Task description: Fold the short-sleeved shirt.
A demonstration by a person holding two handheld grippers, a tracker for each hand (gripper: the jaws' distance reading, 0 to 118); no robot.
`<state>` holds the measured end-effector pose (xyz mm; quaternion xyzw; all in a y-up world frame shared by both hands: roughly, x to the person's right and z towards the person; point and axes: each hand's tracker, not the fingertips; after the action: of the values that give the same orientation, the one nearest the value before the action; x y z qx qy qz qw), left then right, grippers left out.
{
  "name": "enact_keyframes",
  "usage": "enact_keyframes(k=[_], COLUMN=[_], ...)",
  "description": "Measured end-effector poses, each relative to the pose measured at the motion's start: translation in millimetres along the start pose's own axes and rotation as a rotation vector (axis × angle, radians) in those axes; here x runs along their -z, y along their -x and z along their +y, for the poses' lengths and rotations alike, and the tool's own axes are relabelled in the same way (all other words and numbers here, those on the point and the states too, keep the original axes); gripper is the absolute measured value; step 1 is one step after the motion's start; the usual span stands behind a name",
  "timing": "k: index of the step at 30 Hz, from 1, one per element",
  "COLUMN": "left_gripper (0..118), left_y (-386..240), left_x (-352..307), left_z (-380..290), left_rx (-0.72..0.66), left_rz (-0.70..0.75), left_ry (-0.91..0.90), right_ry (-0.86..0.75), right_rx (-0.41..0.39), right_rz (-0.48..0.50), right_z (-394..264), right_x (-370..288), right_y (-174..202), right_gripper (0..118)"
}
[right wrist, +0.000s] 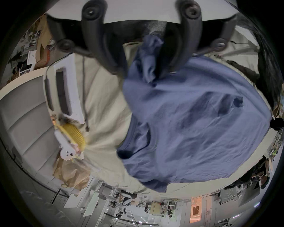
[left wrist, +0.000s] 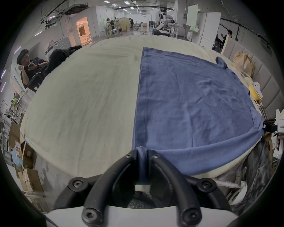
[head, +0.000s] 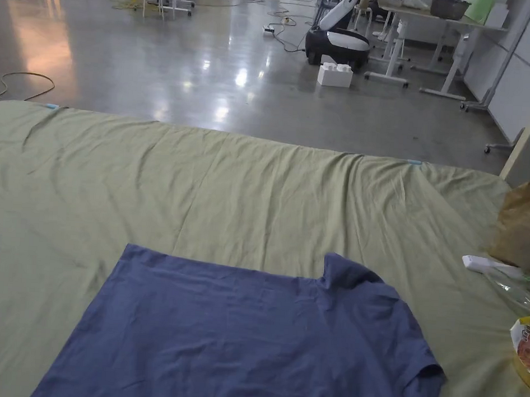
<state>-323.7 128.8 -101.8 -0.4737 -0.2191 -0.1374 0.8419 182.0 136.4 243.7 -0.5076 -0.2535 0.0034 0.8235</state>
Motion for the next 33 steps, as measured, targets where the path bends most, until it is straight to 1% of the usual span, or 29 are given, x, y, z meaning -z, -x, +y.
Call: enact_keyframes(k=[1,2,3,6,8,10,12,15,16,20,21,23,24,25,26,27,28,29,33], left_gripper=[29,34,36,41,42,42,42,42,42,40,38,28,26,26,25,22,18,18,13], left_y=[-0.1,-1.8,-3.9,-13.5,-23.7,-43.1,-58.5,-76.6,-84.8,-109.7,-114.3,-123.3,-125.8,-128.2,-130.1,-130.7,-130.2,-129.7,-127.3], left_x=[-5.6,-11.0,-18.1,-39.5,-54.2,-73.9,-84.6,-88.7,-92.6,-105.0,-106.9,-109.9,-110.5,-110.9,-112.0,-112.1,-112.5,-112.8,-116.2], left_z=[4.3,7.7,14.2,42.4,60.7,80.1,94.1,109.2,112.8,121.6,122.6,123.9,123.6,123.1,122.2,121.3,120.8,120.0,115.9], left_rx=[0.003,0.007,0.003,-0.025,-0.028,-0.032,-0.026,-0.004,0.000,0.001,0.002,0.012,0.012,0.013,0.010,0.001,-0.003,-0.016,-0.051], left_rz=[0.013,0.025,0.026,0.024,0.026,0.019,0.013,0.046,0.058,0.088,0.093,0.104,0.113,0.125,0.133,0.136,0.133,0.132,0.143], left_ry=[-0.039,-0.089,-0.134,-0.251,-0.360,-0.474,-0.548,-0.670,-0.706,-0.817,-0.829,-0.865,-0.876,-0.887,-0.900,-0.905,-0.912,-0.925,-0.957], right_ry=[-0.027,-0.066,-0.114,-0.263,-0.389,-0.485,-0.577,-0.731,-0.772,-0.882,-0.893,-0.931,-0.942,-0.963,-0.979,-0.988,-1.013,-1.006,-0.997], right_rx=[0.012,0.026,0.042,0.115,0.175,0.224,0.248,0.280,0.290,0.285,0.282,0.282,0.281,0.287,0.282,0.270,0.233,0.232,0.248], right_rz=[-0.042,-0.058,-0.065,-0.079,-0.058,-0.061,-0.071,-0.095,-0.088,-0.081,-0.076,-0.054,-0.047,-0.052,-0.060,-0.070,-0.097,-0.096,-0.100], right_z=[6.7,12.6,21.2,51.5,69.5,89.1,107.1,127.0,134.3,152.3,154.2,158.4,159.5,159.8,160.6,161.3,162.9,163.6,164.7], right_x=[-9.3,-15.9,-25.8,-52.8,-62.1,-70.1,-73.7,-82.4,-83.6,-90.5,-91.3,-93.1,-92.9,-93.8,-95.4,-96.6,-98.1,-97.6,-96.5], right_y=[-1.3,-2.4,-4.4,-9.6,-12.5,-9.0,-2.1,12.3,20.6,41.0,43.4,51.7,55.0,58.7,62.1,65.7,68.8,71.0,75.3], right_gripper=[65,65,66,79,80,80,81,80,81,79,74,49,37,22,19,18,11,5,1])
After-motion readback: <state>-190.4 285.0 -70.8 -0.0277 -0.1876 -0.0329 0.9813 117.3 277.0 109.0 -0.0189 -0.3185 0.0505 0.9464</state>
